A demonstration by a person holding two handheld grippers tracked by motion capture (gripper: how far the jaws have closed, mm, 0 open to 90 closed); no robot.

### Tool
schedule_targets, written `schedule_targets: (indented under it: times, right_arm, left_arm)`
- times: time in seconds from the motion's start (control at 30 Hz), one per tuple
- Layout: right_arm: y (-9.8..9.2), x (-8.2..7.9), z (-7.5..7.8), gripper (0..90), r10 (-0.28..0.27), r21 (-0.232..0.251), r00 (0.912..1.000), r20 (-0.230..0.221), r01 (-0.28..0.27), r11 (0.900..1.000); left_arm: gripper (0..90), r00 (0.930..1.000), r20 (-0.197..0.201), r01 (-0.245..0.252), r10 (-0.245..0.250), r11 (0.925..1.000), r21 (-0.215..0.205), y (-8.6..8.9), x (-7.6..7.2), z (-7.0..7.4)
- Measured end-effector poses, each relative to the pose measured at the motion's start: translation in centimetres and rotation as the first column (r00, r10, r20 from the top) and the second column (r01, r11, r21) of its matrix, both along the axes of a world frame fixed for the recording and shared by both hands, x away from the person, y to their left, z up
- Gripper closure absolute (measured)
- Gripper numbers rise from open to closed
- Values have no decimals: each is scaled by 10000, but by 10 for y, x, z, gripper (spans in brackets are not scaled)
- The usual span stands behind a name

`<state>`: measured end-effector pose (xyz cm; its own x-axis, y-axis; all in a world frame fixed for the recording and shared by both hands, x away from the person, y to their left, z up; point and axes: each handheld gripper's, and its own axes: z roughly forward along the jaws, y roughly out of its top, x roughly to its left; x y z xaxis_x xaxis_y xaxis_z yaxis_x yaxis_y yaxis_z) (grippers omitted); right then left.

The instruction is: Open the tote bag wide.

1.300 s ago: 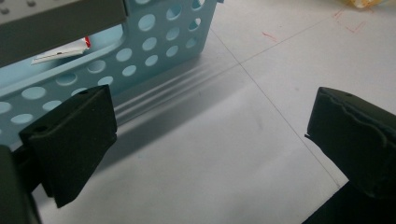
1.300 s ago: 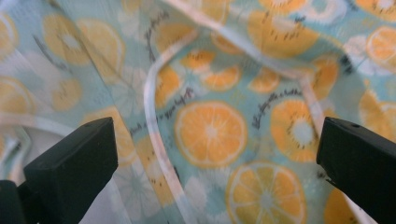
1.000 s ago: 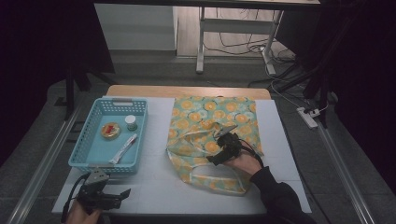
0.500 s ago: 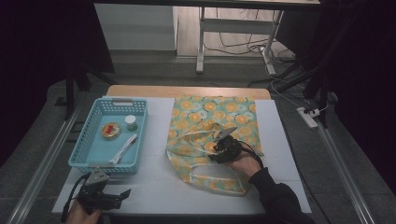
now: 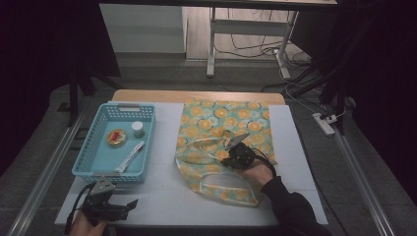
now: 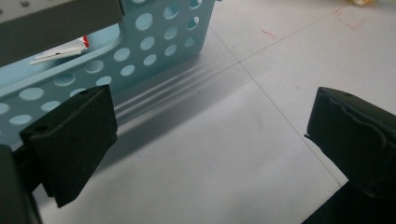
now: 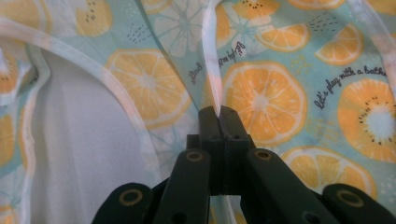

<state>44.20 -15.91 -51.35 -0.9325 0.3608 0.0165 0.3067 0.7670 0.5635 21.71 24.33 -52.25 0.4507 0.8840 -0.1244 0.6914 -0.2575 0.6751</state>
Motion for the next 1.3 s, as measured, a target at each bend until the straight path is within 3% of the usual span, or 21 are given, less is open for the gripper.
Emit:
schedule_targets:
  times: [0.07,0.2,0.4,0.67,0.93,1.3]
  right_arm:
    - [-3,3,2,900,-266,414,9993,-248,276,9988]
    - [-4,4,8,900,-270,639,9989,-394,295,9975]
    - [-1,3,19,900,-299,925,9993,-225,319,9952]
    - [3,5,32,900,-430,1396,9982,-415,484,9890]
    - [13,8,43,900,-287,1594,9992,-287,329,9867]
    - [31,16,74,900,-115,1951,9999,-82,129,9807]
  left_arm:
    - [18,10000,0,11,-11,10000,-2,0,0,0]
    - [18,10000,-15,14,-14,10000,-9,0,0,0]
    - [18,10000,-12,11,-11,10000,-1,0,0,0]
    - [18,10000,-33,-6,6,10000,-21,0,0,0]
    - [18,10000,-60,-46,46,10000,-85,1,1,0]
    - [18,10000,-61,-36,35,9999,-117,2,0,0]
